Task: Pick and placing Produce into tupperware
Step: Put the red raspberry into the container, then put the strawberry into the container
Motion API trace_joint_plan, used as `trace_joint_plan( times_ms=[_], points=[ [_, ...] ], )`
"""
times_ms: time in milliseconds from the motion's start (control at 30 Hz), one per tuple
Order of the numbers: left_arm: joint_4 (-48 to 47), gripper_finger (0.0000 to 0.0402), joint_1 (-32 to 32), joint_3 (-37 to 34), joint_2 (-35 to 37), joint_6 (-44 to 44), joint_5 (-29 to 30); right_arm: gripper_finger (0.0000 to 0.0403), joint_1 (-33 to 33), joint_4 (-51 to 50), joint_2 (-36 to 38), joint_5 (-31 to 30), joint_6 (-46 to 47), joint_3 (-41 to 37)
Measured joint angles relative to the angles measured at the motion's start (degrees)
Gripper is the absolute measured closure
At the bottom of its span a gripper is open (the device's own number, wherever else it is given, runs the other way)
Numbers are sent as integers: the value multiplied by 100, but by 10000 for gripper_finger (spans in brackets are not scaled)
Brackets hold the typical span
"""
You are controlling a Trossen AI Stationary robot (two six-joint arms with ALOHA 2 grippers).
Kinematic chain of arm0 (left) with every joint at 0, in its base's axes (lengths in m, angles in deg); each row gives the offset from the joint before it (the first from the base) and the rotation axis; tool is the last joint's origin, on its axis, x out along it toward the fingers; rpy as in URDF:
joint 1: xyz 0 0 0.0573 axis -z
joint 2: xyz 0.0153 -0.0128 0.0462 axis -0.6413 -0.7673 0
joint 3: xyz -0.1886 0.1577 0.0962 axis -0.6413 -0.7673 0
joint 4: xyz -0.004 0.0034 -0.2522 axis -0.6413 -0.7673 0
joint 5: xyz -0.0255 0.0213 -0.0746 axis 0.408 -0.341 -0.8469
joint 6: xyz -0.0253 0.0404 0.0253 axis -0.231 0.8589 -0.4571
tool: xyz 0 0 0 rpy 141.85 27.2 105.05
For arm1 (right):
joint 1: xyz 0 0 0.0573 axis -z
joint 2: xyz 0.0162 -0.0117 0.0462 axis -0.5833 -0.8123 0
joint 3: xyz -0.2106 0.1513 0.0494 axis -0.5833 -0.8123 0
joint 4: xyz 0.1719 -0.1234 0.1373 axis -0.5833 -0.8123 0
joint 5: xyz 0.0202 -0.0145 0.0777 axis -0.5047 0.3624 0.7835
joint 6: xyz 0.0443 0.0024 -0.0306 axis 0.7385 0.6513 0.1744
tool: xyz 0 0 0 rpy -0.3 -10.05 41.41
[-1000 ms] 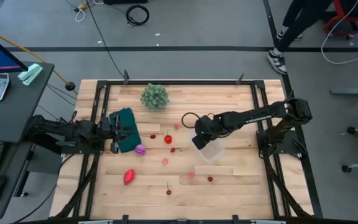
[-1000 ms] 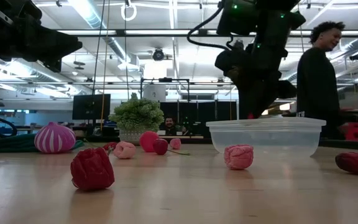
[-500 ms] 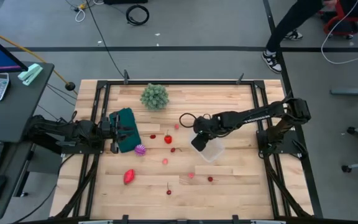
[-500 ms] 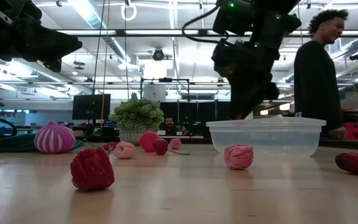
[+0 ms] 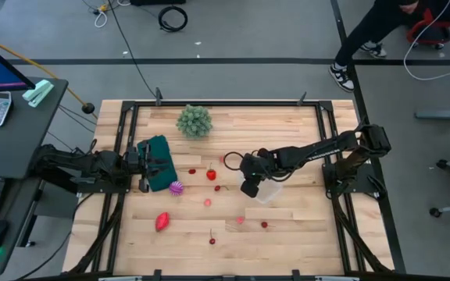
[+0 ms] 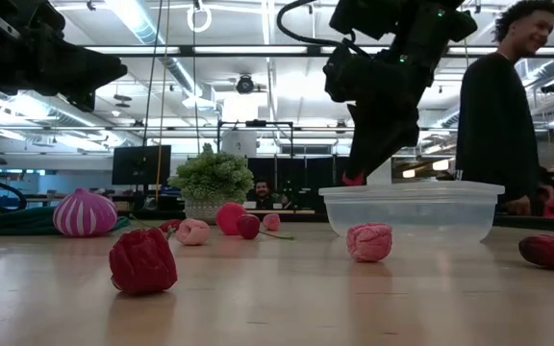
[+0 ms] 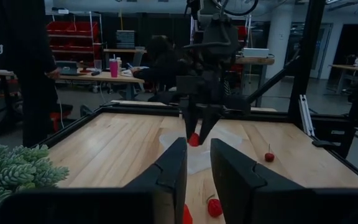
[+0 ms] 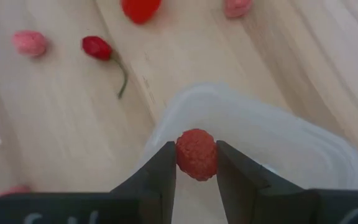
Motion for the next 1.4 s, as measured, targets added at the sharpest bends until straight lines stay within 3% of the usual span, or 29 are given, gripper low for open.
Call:
trace_joint_plan(
  times_ms=[333,800,967,1200,1400],
  points=[
    [-5,330,-2,0,-1,-2,0,275,102,-690,0,-146,292,-2],
    [25,329,-2,1,0,1,0,253,145,-626,-290,-208,357,-63],
    [-14,333,0,2,-4,-552,412,243,177,-613,-219,-229,299,34],
    [-218,318,-2,81,-263,-772,431,224,177,-824,-214,-227,-82,502],
    [-692,292,-2,746,-985,-754,538,217,180,-984,-214,-380,-472,1305]
  ],
)
